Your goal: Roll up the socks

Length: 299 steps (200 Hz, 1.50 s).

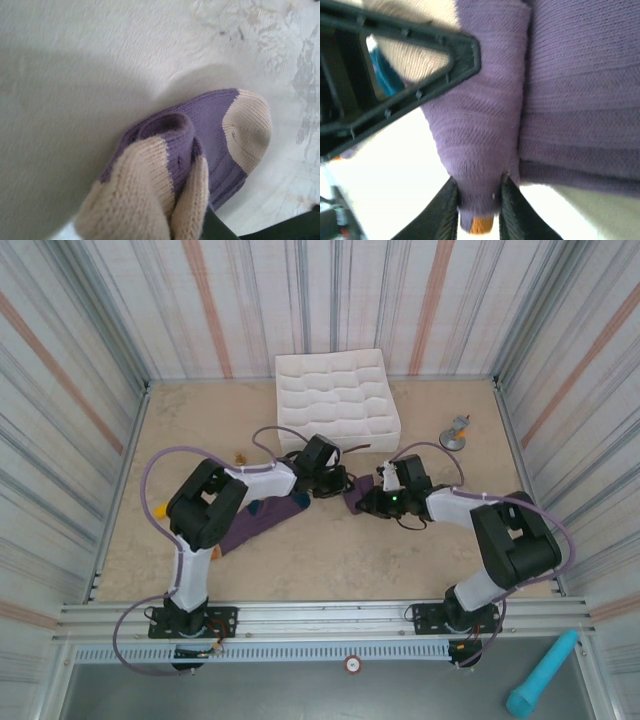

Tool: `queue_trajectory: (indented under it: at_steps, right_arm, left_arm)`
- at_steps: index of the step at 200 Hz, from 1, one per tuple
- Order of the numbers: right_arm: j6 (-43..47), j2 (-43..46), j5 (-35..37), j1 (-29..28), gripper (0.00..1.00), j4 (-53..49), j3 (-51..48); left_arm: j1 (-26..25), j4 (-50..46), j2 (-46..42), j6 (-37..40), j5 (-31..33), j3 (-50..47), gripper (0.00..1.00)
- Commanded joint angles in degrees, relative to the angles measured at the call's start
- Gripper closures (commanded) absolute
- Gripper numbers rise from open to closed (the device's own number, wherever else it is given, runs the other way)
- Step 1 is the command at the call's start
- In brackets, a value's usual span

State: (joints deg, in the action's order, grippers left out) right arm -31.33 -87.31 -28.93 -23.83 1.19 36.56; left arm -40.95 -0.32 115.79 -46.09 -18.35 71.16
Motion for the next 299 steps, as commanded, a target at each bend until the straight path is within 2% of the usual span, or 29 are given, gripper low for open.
queue_trajectory:
  at_steps: [1, 31, 54, 87, 138, 173, 208, 299]
  right_arm:
    - [5.8, 5.6, 13.8, -5.4, 0.64, -12.7, 0.4]
    - [8.9, 12.1, 30.6, -15.5, 0.47, -16.3, 1.4]
    - [11.6, 14.8, 44.7, -24.8, 0.39, -16.9, 1.7]
    - [15.7, 14.0, 61.5, -35.8, 0.37, -13.9, 1.7]
    - [25.7, 3.4, 77.6, -45.7, 0.41, -2.3, 1.8]
    - [32.8, -5.6, 83.7, -47.7, 0.42, 6.3, 2.5]
    - [34.8, -11.2, 86.8, -47.5, 0.43, 11.3, 3.1]
    - [30.8, -19.8, 87.8, -44.4, 0.55, 12.7, 5.0]
  left_arm:
    - [0.7, -6.8, -2.2, -2.5, 3.1, -3.8, 0.97]
    - [0.7, -8.3, -4.5, -4.4, 2.9, -6.7, 0.98]
    - [0.6, -8.3, -6.0, -6.1, 2.3, -8.5, 0.98]
    - [0.4, -7.5, -6.7, -7.0, 0.6, -9.5, 0.98]
    - [0.4, -8.4, -6.4, -6.8, 0.3, -8.9, 0.98]
    - [0.6, -8.5, -5.9, -6.8, -0.3, -8.9, 0.98]
    - [0.7, -8.4, -6.0, -6.8, -0.5, -9.2, 0.98]
    - [1.3, -6.8, -5.8, -7.5, -1.3, -10.5, 1.0]
